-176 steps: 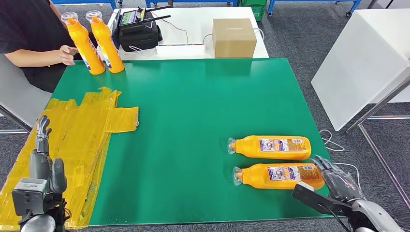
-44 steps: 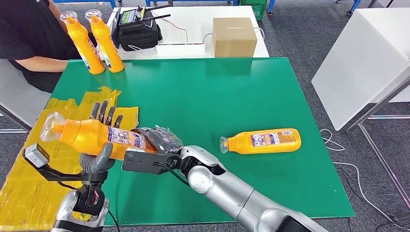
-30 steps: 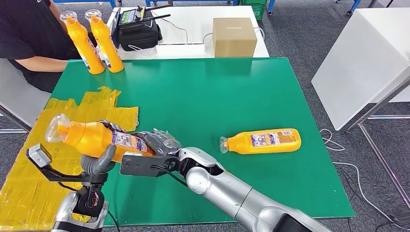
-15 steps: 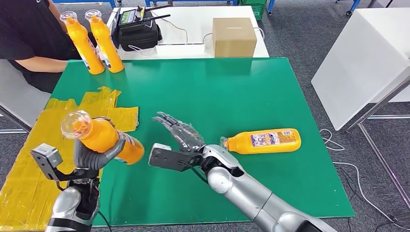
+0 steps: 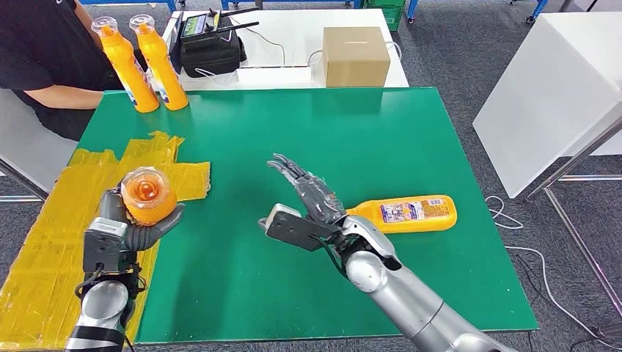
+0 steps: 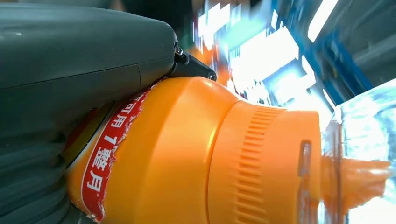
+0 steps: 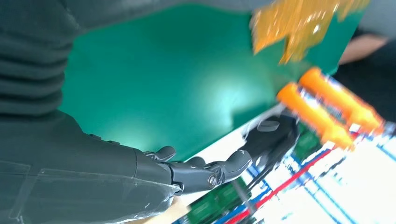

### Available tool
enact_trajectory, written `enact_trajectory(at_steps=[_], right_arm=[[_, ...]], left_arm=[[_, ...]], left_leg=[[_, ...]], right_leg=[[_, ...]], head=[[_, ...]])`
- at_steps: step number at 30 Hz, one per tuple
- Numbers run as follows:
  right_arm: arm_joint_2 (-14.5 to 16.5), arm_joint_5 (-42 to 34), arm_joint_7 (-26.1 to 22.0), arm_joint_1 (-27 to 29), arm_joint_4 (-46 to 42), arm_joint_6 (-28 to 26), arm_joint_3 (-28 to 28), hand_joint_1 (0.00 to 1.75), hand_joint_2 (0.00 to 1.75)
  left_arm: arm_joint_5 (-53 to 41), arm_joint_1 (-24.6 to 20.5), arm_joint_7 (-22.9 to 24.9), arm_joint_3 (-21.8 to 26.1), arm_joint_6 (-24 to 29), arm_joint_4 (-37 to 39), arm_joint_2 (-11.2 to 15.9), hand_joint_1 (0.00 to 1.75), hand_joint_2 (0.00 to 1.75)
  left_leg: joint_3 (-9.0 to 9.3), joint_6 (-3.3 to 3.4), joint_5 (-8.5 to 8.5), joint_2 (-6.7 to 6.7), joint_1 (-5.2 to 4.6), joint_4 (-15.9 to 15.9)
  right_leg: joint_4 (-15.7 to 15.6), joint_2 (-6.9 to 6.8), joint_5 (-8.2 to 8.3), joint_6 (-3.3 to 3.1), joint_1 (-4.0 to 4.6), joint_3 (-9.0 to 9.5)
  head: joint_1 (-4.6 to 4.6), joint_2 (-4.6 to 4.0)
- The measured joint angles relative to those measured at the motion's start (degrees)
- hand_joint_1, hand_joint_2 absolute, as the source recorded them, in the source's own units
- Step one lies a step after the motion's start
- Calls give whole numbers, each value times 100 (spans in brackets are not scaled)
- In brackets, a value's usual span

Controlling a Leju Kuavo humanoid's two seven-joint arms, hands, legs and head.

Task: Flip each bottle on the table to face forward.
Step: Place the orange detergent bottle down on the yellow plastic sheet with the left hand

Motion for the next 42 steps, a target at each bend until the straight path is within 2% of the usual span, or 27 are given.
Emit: enact_trajectory(at_steps=[9, 10, 12, 15, 19, 22, 34, 38, 40, 42], right_arm=[[-26, -15, -14, 18, -44, 9, -48, 0, 0], [-65, -33, -30, 40, -95, 24, -105, 0, 0], [-225, -86, -74, 135, -295, 119, -343, 0, 0], [-434, -56, -82, 311, -629, 343, -698, 0, 0], [-466, 48, -24, 393, -770, 438, -796, 0, 0], [-446, 82, 24, 392, -772, 484, -806, 0, 0], [-405, 97, 111, 287, -693, 589, -806, 0, 0], [-413, 150, 169, 266, -673, 647, -801, 0, 175], [-459, 237, 238, 247, -650, 719, -788, 0, 175], [-587, 393, 355, 228, -601, 834, -761, 0, 175]], left_arm=[[-182, 0, 38, 12, 82, 11, 22, 175, 175], [-457, 0, 96, 29, 190, 31, 57, 175, 175], [-1616, -1, 421, 64, 426, 205, 234, 175, 175], [-3257, -9, 1163, -52, 82, 1002, 630, 175, 175], [-3606, -146, 1514, -413, -648, 1970, 969, 0, 0], [-3510, -307, 1545, -538, -967, 2299, 1097, 0, 0], [-3144, -332, 1344, -548, -947, 2460, 1196, 0, 0], [-2775, -283, 1086, -491, -698, 2434, 1194, 0, 0], [-2120, -207, 699, -354, -538, 2307, 1151, 0, 0], [-949, -121, 184, -104, -692, 2038, 1028, 0, 0]], left_leg=[[0, 0, 0, 0, 0, 0], [0, 0, 0, 0, 0, 0], [0, 0, 0, 1, 0, 0], [2, 0, 0, 7, 0, 0], [7, 0, 0, 4, 0, -1], [14, -4, 3, 0, 1, -2], [13, -12, 8, -3, 2, -2], [13, -12, 8, 1, 2, -2], [12, -12, 8, 1, 3, -2], [10, -12, 8, -7, 2, -2]], right_leg=[[0, 0, 0, 0, 0, 0], [0, 0, 0, 0, 0, 0], [0, 0, 0, 0, 0, 0], [0, 5, 0, 0, 1, -1], [0, 4, 0, 0, 0, 8], [2, 1, 0, -1, 0, 16], [4, 1, 0, -1, 1, 16], [4, 2, 1, -2, 1, 14], [4, 1, 1, -2, 1, 11], [4, -1, 0, -1, 1, 11]], head=[[-1, 0], [-1, 0], [-2, 0], [-2, 0], [-2, 0], [-2, 0], [-2, 0], [-2, 0], [-2, 0], [-2, 0]])
